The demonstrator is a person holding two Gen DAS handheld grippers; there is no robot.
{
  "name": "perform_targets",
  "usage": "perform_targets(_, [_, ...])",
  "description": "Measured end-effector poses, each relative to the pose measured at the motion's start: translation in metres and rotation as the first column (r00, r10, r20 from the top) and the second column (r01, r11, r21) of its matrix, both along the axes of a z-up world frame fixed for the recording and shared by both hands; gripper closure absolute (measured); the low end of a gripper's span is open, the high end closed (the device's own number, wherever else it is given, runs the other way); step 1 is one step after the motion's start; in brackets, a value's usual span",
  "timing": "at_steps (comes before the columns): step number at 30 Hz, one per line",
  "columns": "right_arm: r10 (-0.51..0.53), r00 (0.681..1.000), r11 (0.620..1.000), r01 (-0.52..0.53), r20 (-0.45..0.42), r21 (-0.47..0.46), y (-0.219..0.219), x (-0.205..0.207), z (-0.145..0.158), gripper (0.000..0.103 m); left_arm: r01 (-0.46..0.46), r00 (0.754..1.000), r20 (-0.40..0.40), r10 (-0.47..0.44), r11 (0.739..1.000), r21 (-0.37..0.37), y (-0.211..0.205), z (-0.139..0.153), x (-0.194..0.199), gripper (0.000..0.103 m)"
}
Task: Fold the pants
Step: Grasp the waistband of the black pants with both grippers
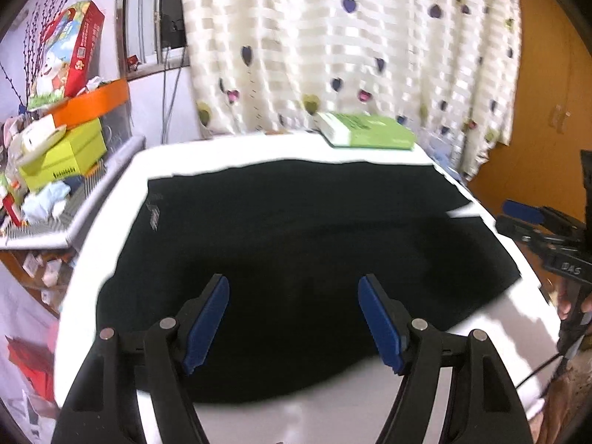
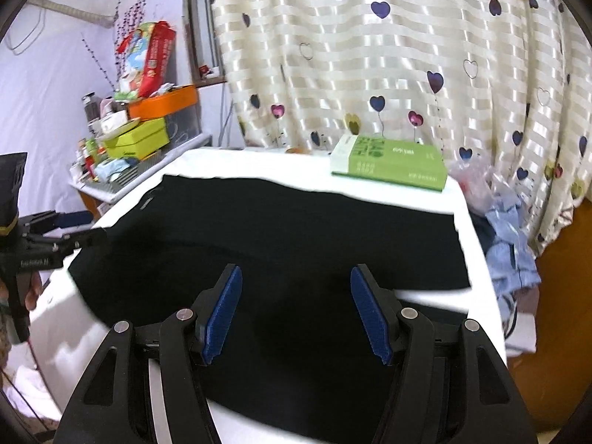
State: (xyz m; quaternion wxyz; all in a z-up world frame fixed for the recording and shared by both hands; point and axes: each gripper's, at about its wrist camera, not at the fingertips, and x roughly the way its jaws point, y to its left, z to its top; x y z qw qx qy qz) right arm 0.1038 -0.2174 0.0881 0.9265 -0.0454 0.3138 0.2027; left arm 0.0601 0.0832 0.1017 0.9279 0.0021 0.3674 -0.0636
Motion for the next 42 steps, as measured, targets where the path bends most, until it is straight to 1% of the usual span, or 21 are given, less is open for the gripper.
perform_targets(2, [-0.005, 1.000, 1.000, 0.005, -0.002, -0.023, -0.001, 0.019, 0.000, 0.041, -0.034, 0.999, -0.009, 0.034, 0.999, 0.011, 0.011, 0.001, 0.024, 0.029])
perform_targets(5, [0.022, 0.999, 0.997, -0.024, -0.031, -0.071, 0.000, 0.058, -0.006, 0.041, -0.035, 0.999, -0.020, 0.036, 0.999, 0.032, 0.023, -0.001, 0.059, 0.029])
perform_targets(7, [0.034, 0.997, 0.995, -0.040, -0.068, -0.096, -0.003, 0.079, -0.014, 0.041, -0.009, 0.999, -0.038, 0.010, 0.999, 0.037, 0.028, -0.005, 0.083, 0.029])
perform_targets(9, [0.046, 0.995, 0.992, -0.056, -0.086, -0.117, -0.004, 0.104, -0.023, 0.041, 0.013, 0.996, -0.085, -0.011, 1.000, 0.023, 0.035, -0.012, 0.111, 0.029])
perform_targets(11, [0.044, 0.994, 0.991, -0.056, -0.098, -0.119, -0.006, 0.126, -0.030, 0.041, 0.030, 0.991, -0.128, -0.029, 1.000, 0.005, 0.040, -0.023, 0.137, 0.029])
perform_targets(14, [0.053, 0.987, 0.995, -0.066, -0.154, -0.077, -0.011, 0.168, -0.043, 0.041, 0.043, 0.984, -0.173, -0.038, 0.999, 0.026, 0.045, -0.041, 0.173, 0.029])
perform_targets(18, [0.049, 0.983, 0.989, -0.073, -0.178, -0.128, -0.006, 0.208, -0.060, 0.041, 0.101, 0.979, -0.188, -0.079, 0.989, 0.107, 0.046, -0.057, 0.209, 0.029])
perform_targets(19, [0.060, 0.980, 0.988, -0.085, -0.189, -0.127, -0.005, 0.216, -0.064, 0.041, 0.104, 0.977, -0.198, -0.080, 0.989, 0.109, 0.048, -0.061, 0.218, 0.029])
perform_targets(22, [0.104, 0.975, 0.984, -0.130, -0.197, -0.124, 0.001, 0.233, -0.074, 0.041, 0.095, 0.966, -0.247, -0.076, 0.993, 0.064, 0.057, -0.073, 0.246, 0.029])
perform_targets(24, [0.131, 0.971, 0.975, -0.163, -0.200, -0.150, 0.005, 0.242, -0.080, 0.041, 0.109, 0.965, -0.251, -0.080, 0.989, 0.103, 0.055, -0.080, 0.262, 0.029])
perform_targets(27, [0.164, 0.961, 0.965, -0.204, -0.224, -0.167, 0.008, 0.255, -0.089, 0.041, 0.137, 0.960, -0.265, -0.095, 0.979, 0.148, 0.052, -0.089, 0.279, 0.029])
perform_targets(29, [0.188, 0.949, 0.960, -0.232, -0.252, -0.155, 0.008, 0.263, -0.094, 0.041, 0.156, 0.957, -0.266, -0.114, 0.977, 0.145, 0.051, -0.092, 0.286, 0.028])
perform_targets(32, [0.222, 0.941, 0.958, -0.260, -0.255, -0.123, 0.009, 0.270, -0.095, 0.041, 0.193, 0.952, -0.267, -0.149, 0.969, 0.151, 0.048, -0.091, 0.291, 0.028])
perform_targets(35, [0.261, 0.932, 0.951, -0.293, -0.251, -0.099, 0.012, 0.272, -0.096, 0.041, 0.215, 0.944, -0.278, -0.177, 0.970, 0.114, 0.051, -0.093, 0.299, 0.026])
perform_targets(38, [0.267, 0.930, 0.949, -0.299, -0.252, -0.100, 0.012, 0.272, -0.096, 0.041, 0.207, 0.941, -0.282, -0.188, 0.978, 0.040, 0.060, -0.095, 0.301, 0.026])
perform_targets(42, [0.268, 0.931, 0.951, -0.297, -0.247, -0.089, 0.012, 0.268, -0.096, 0.041, 0.218, 0.943, -0.266, -0.201, 0.975, 0.036, 0.058, -0.095, 0.297, 0.027])
